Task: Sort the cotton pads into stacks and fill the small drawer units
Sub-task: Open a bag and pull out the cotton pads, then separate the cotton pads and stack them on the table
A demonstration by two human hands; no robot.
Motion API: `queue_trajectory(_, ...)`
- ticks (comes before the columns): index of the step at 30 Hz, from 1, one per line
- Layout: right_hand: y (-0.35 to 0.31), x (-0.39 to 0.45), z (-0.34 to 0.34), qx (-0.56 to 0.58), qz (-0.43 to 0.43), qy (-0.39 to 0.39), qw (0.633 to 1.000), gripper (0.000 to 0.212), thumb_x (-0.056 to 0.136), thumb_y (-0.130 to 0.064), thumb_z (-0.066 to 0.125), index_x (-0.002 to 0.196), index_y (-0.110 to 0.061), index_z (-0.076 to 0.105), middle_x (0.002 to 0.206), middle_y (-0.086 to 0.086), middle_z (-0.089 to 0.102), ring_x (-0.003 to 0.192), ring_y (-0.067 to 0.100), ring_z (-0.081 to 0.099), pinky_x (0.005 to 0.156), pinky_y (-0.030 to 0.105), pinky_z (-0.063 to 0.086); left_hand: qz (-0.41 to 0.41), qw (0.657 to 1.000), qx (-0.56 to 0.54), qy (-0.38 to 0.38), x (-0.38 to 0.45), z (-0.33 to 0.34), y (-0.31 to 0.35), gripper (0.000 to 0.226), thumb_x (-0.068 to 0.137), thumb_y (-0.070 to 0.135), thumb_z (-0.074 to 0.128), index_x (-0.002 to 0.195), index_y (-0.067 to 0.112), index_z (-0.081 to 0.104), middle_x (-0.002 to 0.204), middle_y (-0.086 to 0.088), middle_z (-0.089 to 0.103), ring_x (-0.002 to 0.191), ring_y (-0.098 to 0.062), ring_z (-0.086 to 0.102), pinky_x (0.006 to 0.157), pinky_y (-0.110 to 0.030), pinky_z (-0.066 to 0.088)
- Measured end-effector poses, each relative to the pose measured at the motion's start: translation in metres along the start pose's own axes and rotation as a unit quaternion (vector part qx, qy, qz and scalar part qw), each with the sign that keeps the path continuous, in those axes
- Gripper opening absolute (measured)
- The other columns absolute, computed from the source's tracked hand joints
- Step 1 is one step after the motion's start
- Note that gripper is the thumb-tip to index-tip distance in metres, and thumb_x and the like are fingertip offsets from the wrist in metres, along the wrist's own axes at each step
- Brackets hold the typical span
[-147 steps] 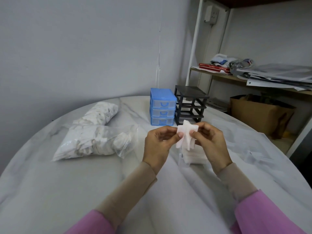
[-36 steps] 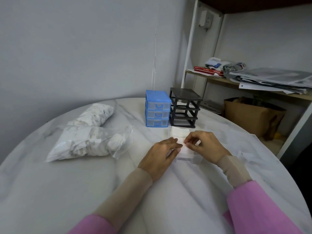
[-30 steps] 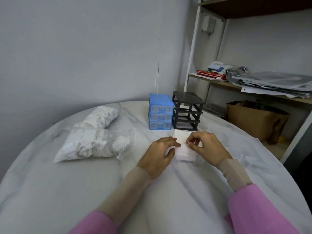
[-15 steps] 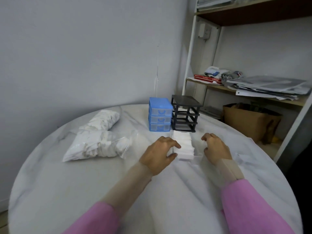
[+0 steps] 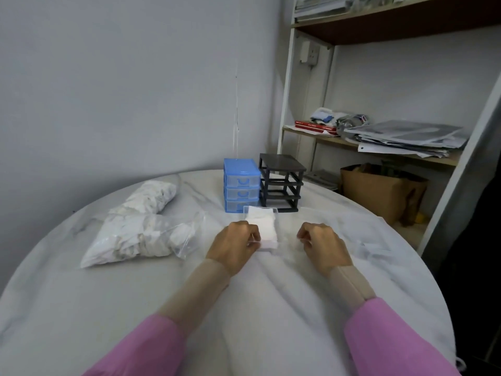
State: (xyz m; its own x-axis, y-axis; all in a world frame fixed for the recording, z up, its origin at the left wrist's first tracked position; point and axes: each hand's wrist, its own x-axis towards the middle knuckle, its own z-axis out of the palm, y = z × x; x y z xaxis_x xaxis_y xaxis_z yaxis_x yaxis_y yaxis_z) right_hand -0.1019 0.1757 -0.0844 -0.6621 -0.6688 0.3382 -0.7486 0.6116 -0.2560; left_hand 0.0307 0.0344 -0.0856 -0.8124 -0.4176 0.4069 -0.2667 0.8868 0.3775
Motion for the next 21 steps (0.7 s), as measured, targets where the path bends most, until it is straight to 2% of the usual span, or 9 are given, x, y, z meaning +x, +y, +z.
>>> queue_trajectory(3, -0.008, -0.010, -0.004, 0.012, -0.033, -0.023, 0.999, 0.019, 0.089, -0.007, 0.052, 0.103, -0.016, 0.060, 0.107, 0.002, 0.061, 0.097, 0.017, 0.056, 0.072, 0.021, 0.039, -0.007, 0.997, 0.077, -0.006, 0.001, -0.010, -0.005, 0.016, 0.091, 0.020, 0.055, 0.105, 0.018, 0.063, 0.110, -0.002, 0.061, 0.100, -0.021, 0.056, 0.080, -0.027, 0.042)
queue_trajectory(6, -0.019, -0.020, -0.008, 0.017, -0.061, -0.038, 0.997, 0.017, 0.085, -0.011, 0.053, 0.100, -0.017, 0.060, 0.104, -0.003, 0.059, 0.095, 0.013, 0.053, 0.075, 0.024, 0.043, -0.002, 0.993, 0.114, -0.022, 0.002, -0.015, -0.008, 0.022, 0.092, 0.017, 0.052, 0.111, 0.017, 0.061, 0.117, -0.002, 0.059, 0.107, -0.022, 0.055, 0.085, -0.029, 0.042)
queue_trajectory(9, -0.031, -0.023, -0.013, 0.030, -0.077, -0.029, 0.996, 0.015, 0.085, -0.018, 0.055, 0.098, -0.017, 0.060, 0.094, -0.007, 0.053, 0.090, 0.010, 0.048, 0.076, 0.023, 0.043, 0.009, 0.996, 0.081, -0.024, 0.000, -0.017, -0.011, 0.025, 0.091, 0.012, 0.051, 0.114, 0.016, 0.060, 0.118, -0.001, 0.059, 0.108, -0.019, 0.054, 0.086, -0.025, 0.042)
queue_trajectory(13, -0.047, -0.017, -0.018, 0.065, -0.087, 0.007, 0.994, 0.013, 0.084, -0.012, 0.054, 0.093, -0.014, 0.062, 0.089, -0.006, 0.055, 0.087, 0.011, 0.052, 0.077, 0.027, 0.047, 0.032, 0.999, 0.018, 0.008, -0.006, -0.032, -0.015, 0.026, 0.089, 0.005, 0.049, 0.108, 0.014, 0.064, 0.113, -0.001, 0.061, 0.105, -0.017, 0.056, 0.088, -0.026, 0.044)
queue_trajectory(15, -0.056, -0.013, -0.018, 0.105, -0.100, -0.013, 0.989, 0.014, 0.083, -0.007, 0.054, 0.090, -0.013, 0.064, 0.088, -0.003, 0.060, 0.083, 0.011, 0.054, 0.074, 0.021, 0.046, 0.033, 0.999, -0.021, 0.035, -0.008, -0.043, -0.020, 0.027, 0.088, 0.002, 0.048, 0.104, 0.013, 0.066, 0.110, -0.001, 0.064, 0.103, -0.017, 0.057, 0.090, -0.026, 0.043)
queue_trajectory(19, -0.088, -0.004, -0.005, 0.188, -0.132, -0.075, 0.970, 0.022, 0.081, 0.004, 0.054, 0.092, -0.009, 0.068, 0.091, 0.004, 0.066, 0.081, 0.010, 0.058, 0.072, 0.012, 0.044, 0.001, 0.994, -0.057, 0.092, -0.014, -0.074, -0.045, 0.027, 0.087, -0.002, 0.048, 0.102, 0.011, 0.067, 0.105, -0.002, 0.066, 0.102, -0.017, 0.058, 0.083, -0.012, 0.034)
queue_trajectory(21, -0.105, -0.001, 0.004, 0.249, -0.128, -0.102, 0.955, 0.025, 0.082, 0.007, 0.051, 0.096, -0.006, 0.067, 0.096, 0.008, 0.069, 0.082, 0.011, 0.060, 0.074, 0.010, 0.046, -0.031, 0.994, -0.043, 0.092, -0.017, -0.089, -0.063, 0.026, 0.091, 0.003, 0.047, 0.106, 0.013, 0.066, 0.110, -0.002, 0.064, 0.106, -0.018, 0.053, 0.084, -0.014, 0.031)
